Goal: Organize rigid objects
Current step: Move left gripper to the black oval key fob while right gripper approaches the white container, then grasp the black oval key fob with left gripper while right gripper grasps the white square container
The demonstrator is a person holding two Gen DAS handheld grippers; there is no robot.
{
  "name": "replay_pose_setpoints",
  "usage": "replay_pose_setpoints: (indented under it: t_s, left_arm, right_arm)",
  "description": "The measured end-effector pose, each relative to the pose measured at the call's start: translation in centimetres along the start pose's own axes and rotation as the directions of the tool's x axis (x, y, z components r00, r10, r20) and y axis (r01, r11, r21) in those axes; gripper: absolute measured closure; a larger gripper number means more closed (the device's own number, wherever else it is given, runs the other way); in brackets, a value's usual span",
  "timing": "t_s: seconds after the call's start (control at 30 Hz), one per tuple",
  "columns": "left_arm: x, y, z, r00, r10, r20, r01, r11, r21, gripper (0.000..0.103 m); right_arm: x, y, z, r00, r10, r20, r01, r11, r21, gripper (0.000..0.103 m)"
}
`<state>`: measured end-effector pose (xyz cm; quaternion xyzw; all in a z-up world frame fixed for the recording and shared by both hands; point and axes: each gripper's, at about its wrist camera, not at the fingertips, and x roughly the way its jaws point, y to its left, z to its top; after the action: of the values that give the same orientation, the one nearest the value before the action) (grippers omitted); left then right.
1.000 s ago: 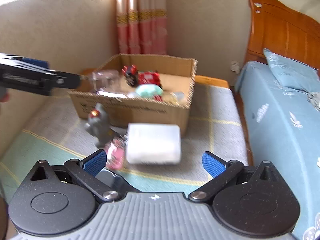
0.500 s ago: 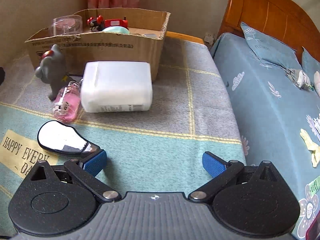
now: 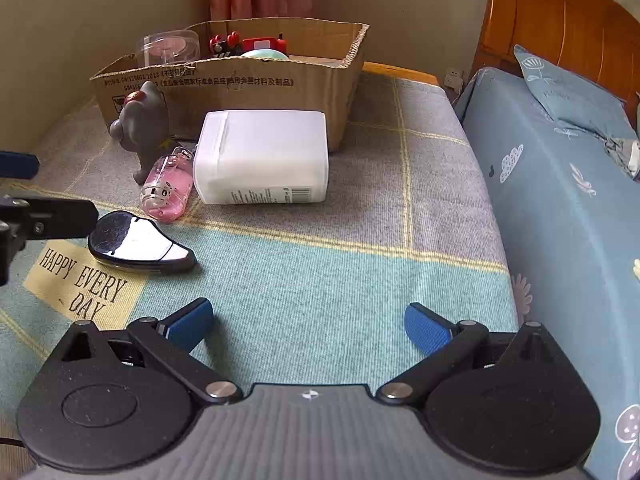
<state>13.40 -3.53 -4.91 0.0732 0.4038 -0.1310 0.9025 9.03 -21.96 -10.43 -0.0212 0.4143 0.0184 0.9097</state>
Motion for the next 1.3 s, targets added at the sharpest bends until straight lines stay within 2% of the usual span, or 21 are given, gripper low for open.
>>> replay_pose_setpoints:
  t_s: [0.23,0.37,0.57,0.73,1.07,1.2,1.23,1.3]
  left_arm:
    - [2.0,-2.6,-0.3,0.999,0.019,-0.036,-0.020,0.999,-0.041,0.002]
    - [3.3,-3.6,-0.1,0.999,0.042,-0.036,-0.044,0.996,-0.077,0.002]
    - [4.7,-4.0,-0.6,0.992,0.109,-0.060,-0.113,0.990,-0.081,0.001]
    - [4.4,-2.7,-1.4,0.995,0.079,-0.055,-0.086,0.986,-0.140,0.001]
    - [3.7,-3.1,-2.3,0.999,0.028,-0.017,-0.030,0.997,-0.070,0.001]
    - [3.7,-3.1,-2.1,1.000,0.010,-0.018,-0.011,0.998,-0.058,0.006]
    - [3.6,-3.1,-2.1,1.000,0.008,-0.014,-0.009,0.998,-0.055,0.013]
    - [3.5,-3.3,-1.7,1.000,0.006,-0.021,-0.007,0.999,-0.039,0.014]
  right_arm:
    - [-0.9,-0.8,-1.9,0.996,0.041,0.077,-0.038,0.999,-0.034,0.000]
    - [-1.1,-1.0,-2.0,0.995,0.059,0.085,-0.055,0.997,-0.053,0.000]
    - [-1.1,-1.2,-2.2,0.993,0.075,0.092,-0.069,0.995,-0.067,0.000]
    - [-1.2,-1.2,-2.3,0.992,0.079,0.102,-0.072,0.995,-0.071,0.000]
    - [-1.2,-1.2,-2.4,0.991,0.080,0.106,-0.073,0.995,-0.071,0.000]
    - [-1.2,-1.2,-2.4,0.991,0.079,0.107,-0.072,0.995,-0.071,0.000]
    - [-1.2,-1.1,-2.4,0.991,0.079,0.105,-0.072,0.995,-0.070,0.000]
    - [-1.2,-1.2,-2.3,0.992,0.078,0.101,-0.071,0.995,-0.069,0.000]
